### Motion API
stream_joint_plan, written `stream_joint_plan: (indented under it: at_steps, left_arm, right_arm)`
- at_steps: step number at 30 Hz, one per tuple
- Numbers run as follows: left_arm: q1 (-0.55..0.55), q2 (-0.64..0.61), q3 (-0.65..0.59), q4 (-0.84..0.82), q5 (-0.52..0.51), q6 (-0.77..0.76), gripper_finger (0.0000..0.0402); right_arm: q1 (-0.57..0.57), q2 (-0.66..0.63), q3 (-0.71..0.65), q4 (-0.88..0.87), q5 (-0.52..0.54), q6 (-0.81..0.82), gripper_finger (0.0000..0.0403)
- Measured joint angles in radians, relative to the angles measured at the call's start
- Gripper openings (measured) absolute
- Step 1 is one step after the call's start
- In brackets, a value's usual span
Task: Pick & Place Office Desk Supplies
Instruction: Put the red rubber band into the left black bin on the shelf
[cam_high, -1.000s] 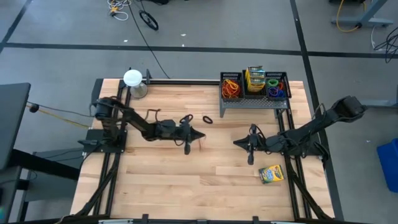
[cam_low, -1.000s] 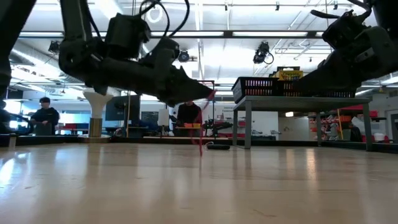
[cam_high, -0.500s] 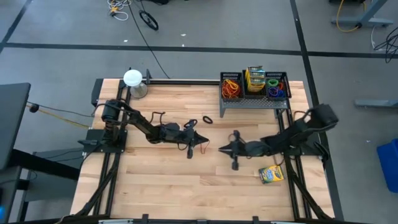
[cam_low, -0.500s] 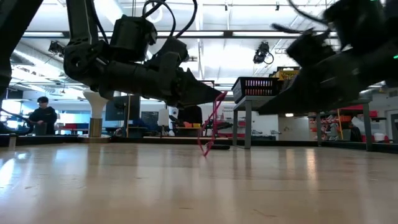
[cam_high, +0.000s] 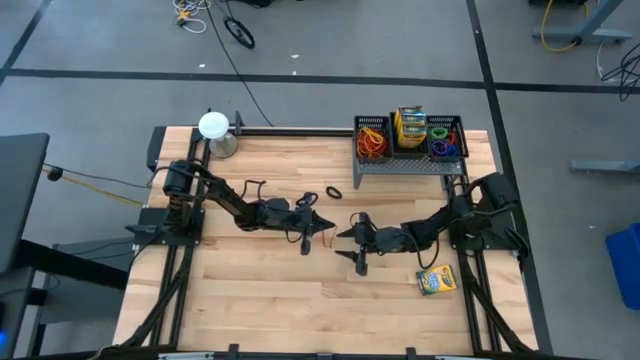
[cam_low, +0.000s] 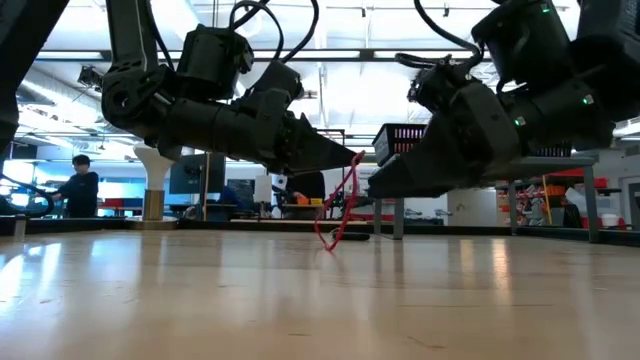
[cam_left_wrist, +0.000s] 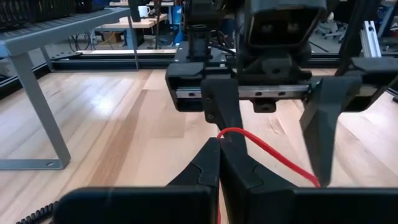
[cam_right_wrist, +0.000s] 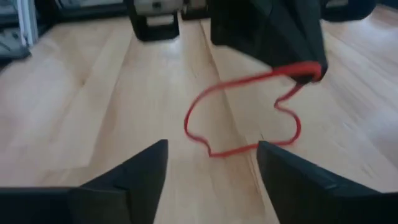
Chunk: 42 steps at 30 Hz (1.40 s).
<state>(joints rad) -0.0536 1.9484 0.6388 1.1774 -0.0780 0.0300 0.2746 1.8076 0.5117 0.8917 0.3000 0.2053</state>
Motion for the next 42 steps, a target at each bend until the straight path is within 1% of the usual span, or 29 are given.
stream_joint_plan:
  at_steps: [2,4,7,14,20,23,26,29,32,37,40,42]
  left_arm:
    - [0.0,0.0,0.0,0.0,0.0,0.005,0.0007]
    - [0.0,0.0,0.0,0.003,0.0,0.008,0.0007]
    - [0.0,0.0,0.0,0.007,0.0,0.009,0.0007]
    - [0.0,0.0,0.0,0.017,0.0,0.012,0.0007]
    - [-0.001,0.0,0.0,0.024,0.001,0.012,0.0007]
    - [-0.006,0.0,0.0,0.024,0.005,0.013,0.0007]
    - [-0.013,0.0,0.0,0.032,0.008,0.022,0.0007]
    - [-0.019,0.0,-0.001,0.061,0.01,0.036,0.0007]
    - [-0.027,0.0,-0.001,0.067,0.012,0.051,0.0007]
    - [-0.028,0.0,-0.001,0.067,0.026,0.052,0.0007]
    - [-0.029,-0.007,-0.003,0.065,-0.007,0.048,0.0009]
    - [-0.03,-0.022,-0.011,0.065,-0.034,0.048,0.0018]
  right_arm:
    - [0.0,0.0,0.0,0.026,-0.004,0.011,0.0264]
    - [-0.004,0.0,0.0,0.055,0.0,0.022,0.0272]
    - [-0.017,0.0,0.0,0.109,0.018,0.04,0.0274]
    - [-0.069,0.002,0.0,0.124,0.016,0.094,0.0275]
    - [-0.112,0.094,0.008,0.196,0.01,0.088,0.0274]
    - [-0.124,0.157,0.019,0.274,0.002,0.03,0.0265]
    - [-0.124,0.202,0.032,0.352,-0.017,-0.028,0.0241]
    - [-0.129,0.211,0.045,0.362,-0.029,-0.038,0.0204]
    - [-0.129,0.211,0.048,0.381,-0.029,-0.056,0.0158]
    - [-0.127,0.211,0.048,0.399,-0.034,-0.09,0.0069]
    - [-0.125,0.211,0.047,0.398,-0.036,-0.101,0.0017]
    - [-0.121,0.211,0.047,0.399,-0.035,-0.115,0.0009]
